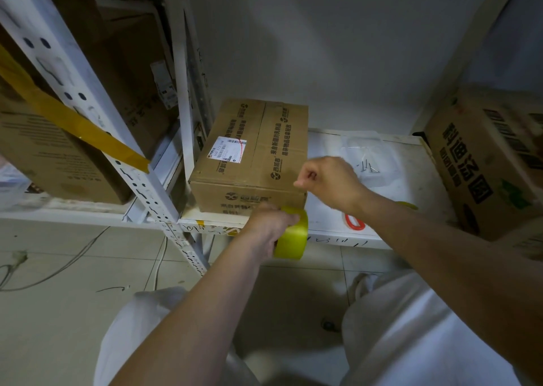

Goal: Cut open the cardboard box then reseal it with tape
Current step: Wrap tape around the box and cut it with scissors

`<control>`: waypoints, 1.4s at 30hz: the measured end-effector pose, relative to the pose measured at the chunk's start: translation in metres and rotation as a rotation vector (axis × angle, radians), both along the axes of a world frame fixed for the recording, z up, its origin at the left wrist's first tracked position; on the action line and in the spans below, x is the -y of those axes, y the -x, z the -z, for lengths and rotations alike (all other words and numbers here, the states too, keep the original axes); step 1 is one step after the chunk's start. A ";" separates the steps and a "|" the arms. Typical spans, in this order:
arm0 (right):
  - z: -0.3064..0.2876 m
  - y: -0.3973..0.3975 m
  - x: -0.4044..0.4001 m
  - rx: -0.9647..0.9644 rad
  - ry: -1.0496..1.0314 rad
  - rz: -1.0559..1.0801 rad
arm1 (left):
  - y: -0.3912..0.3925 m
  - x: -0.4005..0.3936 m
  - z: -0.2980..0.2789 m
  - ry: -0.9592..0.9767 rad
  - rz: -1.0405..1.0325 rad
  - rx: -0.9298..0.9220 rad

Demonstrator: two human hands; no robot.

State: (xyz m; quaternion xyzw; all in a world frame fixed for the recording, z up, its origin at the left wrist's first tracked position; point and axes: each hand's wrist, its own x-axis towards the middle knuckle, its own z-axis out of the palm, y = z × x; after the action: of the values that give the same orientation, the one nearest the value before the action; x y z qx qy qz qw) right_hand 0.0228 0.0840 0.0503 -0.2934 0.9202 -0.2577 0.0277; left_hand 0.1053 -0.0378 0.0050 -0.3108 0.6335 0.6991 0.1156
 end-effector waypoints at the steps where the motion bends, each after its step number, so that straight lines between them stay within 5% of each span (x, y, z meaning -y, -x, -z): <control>1: -0.005 0.000 0.002 -0.017 0.034 -0.003 | 0.003 0.002 0.004 0.010 -0.023 0.030; 11: 0.004 0.053 0.013 0.282 -0.018 0.052 | 0.034 0.006 0.013 0.070 -0.050 0.065; 35: 0.030 0.057 0.022 0.134 -0.190 0.149 | 0.048 0.006 0.032 0.107 -0.025 0.087; 42: 0.035 0.063 0.019 0.387 -0.089 0.305 | 0.049 0.007 0.037 0.094 -0.034 0.071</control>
State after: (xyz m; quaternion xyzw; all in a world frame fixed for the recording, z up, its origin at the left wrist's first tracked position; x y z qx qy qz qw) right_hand -0.0400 0.0653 0.0148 -0.0948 0.9419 -0.2693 0.1772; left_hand 0.0565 -0.0450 -0.0317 -0.3511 0.6556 0.6592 0.1114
